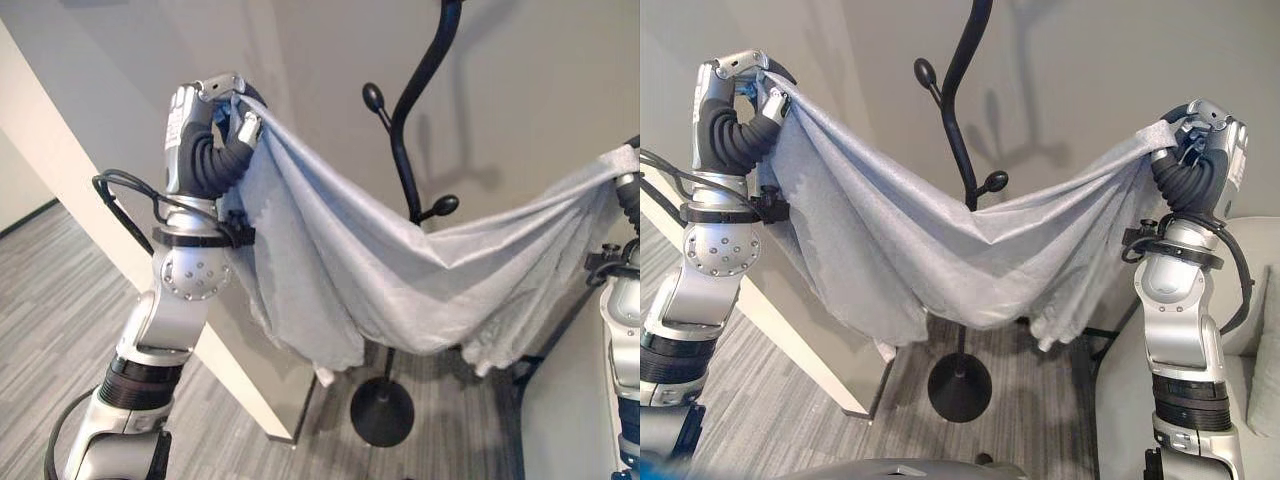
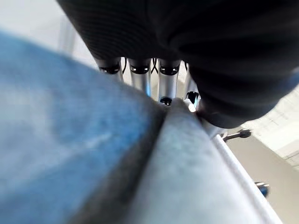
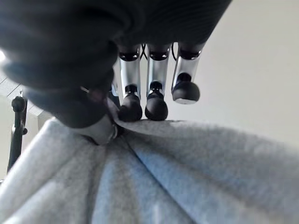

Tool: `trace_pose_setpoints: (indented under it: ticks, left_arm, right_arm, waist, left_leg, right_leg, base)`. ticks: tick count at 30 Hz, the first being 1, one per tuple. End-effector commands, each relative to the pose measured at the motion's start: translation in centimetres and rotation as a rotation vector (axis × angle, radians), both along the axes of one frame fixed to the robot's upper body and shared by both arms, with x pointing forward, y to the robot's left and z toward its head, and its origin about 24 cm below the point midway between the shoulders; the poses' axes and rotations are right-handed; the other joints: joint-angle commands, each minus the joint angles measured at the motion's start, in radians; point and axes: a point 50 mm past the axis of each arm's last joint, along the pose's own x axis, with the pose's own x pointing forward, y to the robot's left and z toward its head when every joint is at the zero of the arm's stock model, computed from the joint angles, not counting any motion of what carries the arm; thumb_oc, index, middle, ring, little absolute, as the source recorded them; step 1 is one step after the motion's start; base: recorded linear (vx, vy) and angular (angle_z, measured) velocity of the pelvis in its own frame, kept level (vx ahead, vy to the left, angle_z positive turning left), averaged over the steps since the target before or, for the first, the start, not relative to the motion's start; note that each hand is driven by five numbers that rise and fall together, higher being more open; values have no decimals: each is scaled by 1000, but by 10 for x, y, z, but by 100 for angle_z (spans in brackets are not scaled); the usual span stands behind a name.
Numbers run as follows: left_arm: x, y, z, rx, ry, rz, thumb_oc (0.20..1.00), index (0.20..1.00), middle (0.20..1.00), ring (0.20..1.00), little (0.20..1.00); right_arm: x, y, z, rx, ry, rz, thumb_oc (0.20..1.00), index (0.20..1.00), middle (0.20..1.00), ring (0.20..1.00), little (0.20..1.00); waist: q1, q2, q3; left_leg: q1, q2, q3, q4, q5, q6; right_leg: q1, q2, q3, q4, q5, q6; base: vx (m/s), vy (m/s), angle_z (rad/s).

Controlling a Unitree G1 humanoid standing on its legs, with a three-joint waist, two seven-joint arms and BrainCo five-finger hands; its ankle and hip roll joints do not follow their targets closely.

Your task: Hang the clothes on the sofa on the clothes rack.

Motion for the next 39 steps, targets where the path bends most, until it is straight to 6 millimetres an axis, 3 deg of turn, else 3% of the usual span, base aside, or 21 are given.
trace_pose_setpoints:
  ticks: [1, 8, 19, 22, 26, 36, 39]
  left_arm:
    - [-8, -9, 16, 87, -105, -25, 200, 200, 200, 200, 200]
    - [-23, -33, 31, 154, -192, -141, 200, 200, 200, 200, 200]
    - [-27, -60, 52, 164, -301, -237, 200, 200, 200, 200, 200]
    - [-29, -84, 73, 205, -390, -291, 200, 200, 200, 200, 200]
    - [-27, -98, 90, 249, -451, -281, 200, 200, 200, 200, 200]
    - [-17, -117, 131, 327, -566, -184, 200, 200, 200, 200, 200]
    - [-7, -120, 145, 341, -571, -125, 200, 200, 200, 200, 200]
  right_arm:
    - [-12, -1, 25, -12, -177, 0, 200, 200, 200, 200, 200]
    - [-14, 9, 34, -1, -248, 59, 200, 200, 200, 200, 200]
    - [-6, 26, 58, -18, -347, 115, 200, 200, 200, 200, 200]
    - [0, 40, 81, -60, -415, 152, 200, 200, 200, 200, 200]
    - [5, 48, 98, -97, -443, 168, 200, 200, 200, 200, 200]
    - [23, 53, 146, -198, -469, 109, 200, 200, 200, 200, 200]
    - [37, 54, 169, -226, -437, 70, 200, 200, 200, 200, 200]
  waist:
    - [5, 0, -74]
    - [-1, 4, -79]
    - [6, -1, -85]
    - [9, -6, -98]
    - [9, -8, -111]
    - [27, -20, -127]
    - [38, -27, -129]
  left_leg:
    - [6, 64, -113, 12, -110, 0]
    - [12, 63, -100, 12, -115, 3]
    - [17, 61, -97, 12, -114, 3]
    - [22, 61, -96, 12, -115, 1]
    - [25, 62, -95, 12, -115, -2]
    - [26, 66, -96, 12, -110, -11]
    - [24, 67, -98, 12, -105, -17]
  right_leg:
    - [-65, -67, -25, 18, -108, 72]
    - [-68, -69, -21, 18, -104, 75]
    - [-64, -68, -18, 18, -101, 75]
    - [-60, -68, -20, 18, -101, 77]
    - [-58, -68, -22, 18, -100, 80]
    - [-53, -68, -37, 18, -101, 88]
    - [-50, -67, -47, 18, -102, 91]
  base:
    - [0, 0, 0]
    - [0, 0, 0]
    - [0, 0, 0]
    - [0, 0, 0]
    - [0, 0, 0]
    - [1, 0, 0]
    - [0, 0, 0]
